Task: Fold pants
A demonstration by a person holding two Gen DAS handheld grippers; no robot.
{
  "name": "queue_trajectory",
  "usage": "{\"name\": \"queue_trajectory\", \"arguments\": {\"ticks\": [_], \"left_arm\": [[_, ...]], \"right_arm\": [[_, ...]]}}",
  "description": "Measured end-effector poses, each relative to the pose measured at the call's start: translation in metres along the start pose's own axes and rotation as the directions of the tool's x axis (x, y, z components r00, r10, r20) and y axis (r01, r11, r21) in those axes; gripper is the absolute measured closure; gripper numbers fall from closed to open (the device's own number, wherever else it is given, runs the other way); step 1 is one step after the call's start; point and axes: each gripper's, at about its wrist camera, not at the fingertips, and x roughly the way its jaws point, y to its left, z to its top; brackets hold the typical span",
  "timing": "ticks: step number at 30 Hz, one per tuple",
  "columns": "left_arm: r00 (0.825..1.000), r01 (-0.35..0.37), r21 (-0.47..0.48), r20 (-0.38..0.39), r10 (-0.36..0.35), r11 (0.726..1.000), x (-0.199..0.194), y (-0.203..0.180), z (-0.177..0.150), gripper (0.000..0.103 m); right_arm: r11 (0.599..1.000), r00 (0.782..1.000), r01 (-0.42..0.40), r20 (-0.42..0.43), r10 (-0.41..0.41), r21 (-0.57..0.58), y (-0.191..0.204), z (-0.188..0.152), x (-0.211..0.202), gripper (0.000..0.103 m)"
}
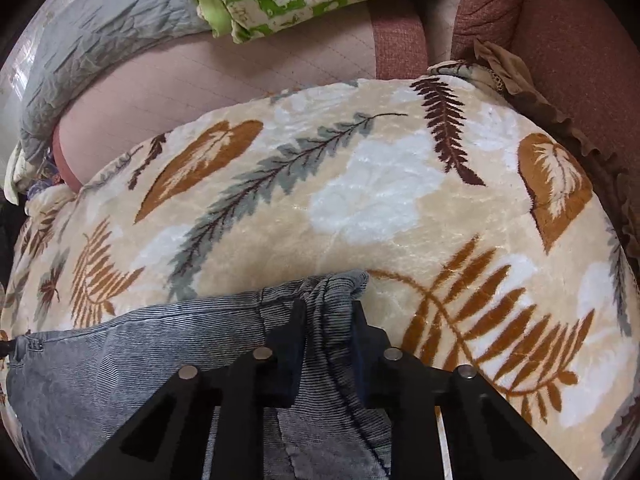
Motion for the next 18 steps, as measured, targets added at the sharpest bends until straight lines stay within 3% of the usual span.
{"name": "queue_trajectory", "arguments": {"ticks": [3,9,12,18], "left_arm": [[1.000,0.005,-0.007,0.024,-0.005,1.000,-0.004,0.002,-0.001,0.100],[0.986,0.046,0.000,0.160,-0.046,0.999,-0.048,0.003,-0.012,0.100],[0.971,0.095,0.008,0.220,-0.095,0.995,-0.082,0.001,-0.022,0.100],[0.923,0.173,0.085,0.334,-0.191,0.981,-0.156,-0.001,-0.067,0.100]], "right_arm": [[1.000,1.000,-0.016,0.017,0.016,0.003,0.000,-0.001,-0.008,0.086],[0.998,0.995,-0.060,0.080,0.060,-0.002,0.000,-0.007,-0.048,0.087],[0.995,0.988,-0.103,0.113,0.102,0.008,-0.007,-0.012,-0.078,0.087],[0.982,0.967,-0.183,0.186,0.173,0.038,-0.029,-0.036,-0.145,0.087]]}}
